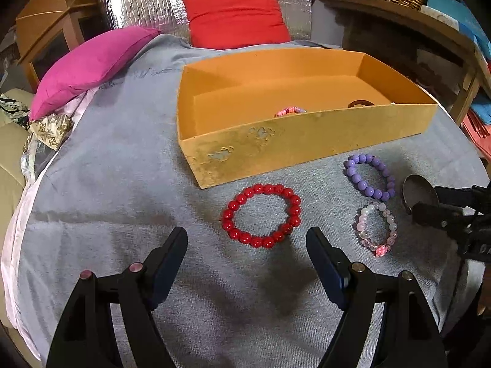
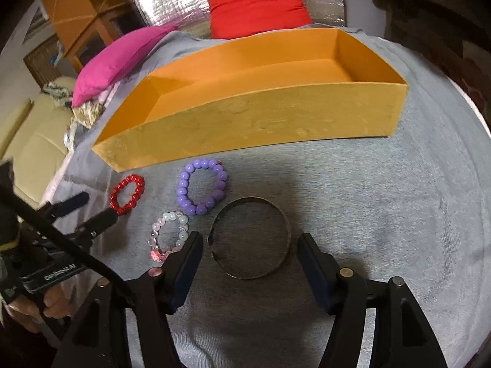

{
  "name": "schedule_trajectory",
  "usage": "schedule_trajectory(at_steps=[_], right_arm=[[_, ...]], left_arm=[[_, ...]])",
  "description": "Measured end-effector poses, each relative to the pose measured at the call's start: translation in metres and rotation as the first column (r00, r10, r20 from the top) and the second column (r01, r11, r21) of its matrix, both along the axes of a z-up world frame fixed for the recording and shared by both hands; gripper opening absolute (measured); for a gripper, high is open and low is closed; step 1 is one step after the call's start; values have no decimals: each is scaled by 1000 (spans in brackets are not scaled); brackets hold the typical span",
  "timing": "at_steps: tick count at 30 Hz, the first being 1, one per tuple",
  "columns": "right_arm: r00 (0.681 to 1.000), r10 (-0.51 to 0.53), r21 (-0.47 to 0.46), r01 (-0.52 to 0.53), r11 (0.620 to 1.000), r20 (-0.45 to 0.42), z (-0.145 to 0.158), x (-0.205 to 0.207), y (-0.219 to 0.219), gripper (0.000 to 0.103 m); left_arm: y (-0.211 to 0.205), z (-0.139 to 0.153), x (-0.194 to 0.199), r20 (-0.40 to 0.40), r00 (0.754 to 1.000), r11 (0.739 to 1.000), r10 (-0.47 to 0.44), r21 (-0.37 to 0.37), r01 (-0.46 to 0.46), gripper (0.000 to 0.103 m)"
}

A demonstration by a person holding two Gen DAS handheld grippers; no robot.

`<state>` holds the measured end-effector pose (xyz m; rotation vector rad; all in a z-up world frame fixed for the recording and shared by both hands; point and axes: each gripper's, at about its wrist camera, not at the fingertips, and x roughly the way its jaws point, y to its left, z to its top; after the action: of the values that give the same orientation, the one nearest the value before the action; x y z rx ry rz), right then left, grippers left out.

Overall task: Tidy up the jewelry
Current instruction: 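Grasp the metal bangle with the right gripper while the left gripper grasps the white-pink bead bracelet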

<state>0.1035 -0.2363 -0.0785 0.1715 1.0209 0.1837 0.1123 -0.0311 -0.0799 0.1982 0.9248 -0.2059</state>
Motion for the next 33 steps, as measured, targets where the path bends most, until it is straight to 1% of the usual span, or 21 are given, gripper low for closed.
schedule_trajectory(at_steps=[4, 10, 13, 16, 19, 22, 26, 30, 33], right_arm=[[1000, 15, -67, -14, 998, 26, -2, 0, 15, 73], [997, 28, -162, -17, 987, 67, -6, -1, 23, 73], [996, 32, -214, -14, 977, 82, -7, -1, 24, 71], [996, 18, -222, 1, 975, 86, -6, 0, 16, 70], [997, -21, -213, 38, 976, 81, -6, 1, -3, 70], [996, -45, -199, 60, 978, 76, -6, -1, -20, 70], [996, -48, -188, 61, 980, 72, -6, -2, -33, 70], [997, -46, -171, 57, 984, 66, -6, -5, -42, 71], [997, -47, -154, 56, 987, 58, -6, -7, -47, 71]], left_arm=[[2, 1, -1, 6, 1000, 1000, 3, 0, -3, 80], [0, 4, -5, 16, 1000, 1000, -14, -12, 14, 80], [-6, 6, -7, 22, 999, 999, -36, -26, 37, 80], [-14, 8, -10, 27, 997, 996, -71, -45, 72, 80], [-25, 10, -12, 26, 993, 991, -116, -68, 118, 80], [-37, 9, -14, 9, 987, 981, -163, -102, 163, 80], [-53, 4, -15, -15, 979, 972, -205, -121, 202, 80], [-68, -6, -14, -50, 974, 970, -222, -112, 216, 80], [-75, -11, -11, -80, 970, 967, -228, -131, 216, 80]])
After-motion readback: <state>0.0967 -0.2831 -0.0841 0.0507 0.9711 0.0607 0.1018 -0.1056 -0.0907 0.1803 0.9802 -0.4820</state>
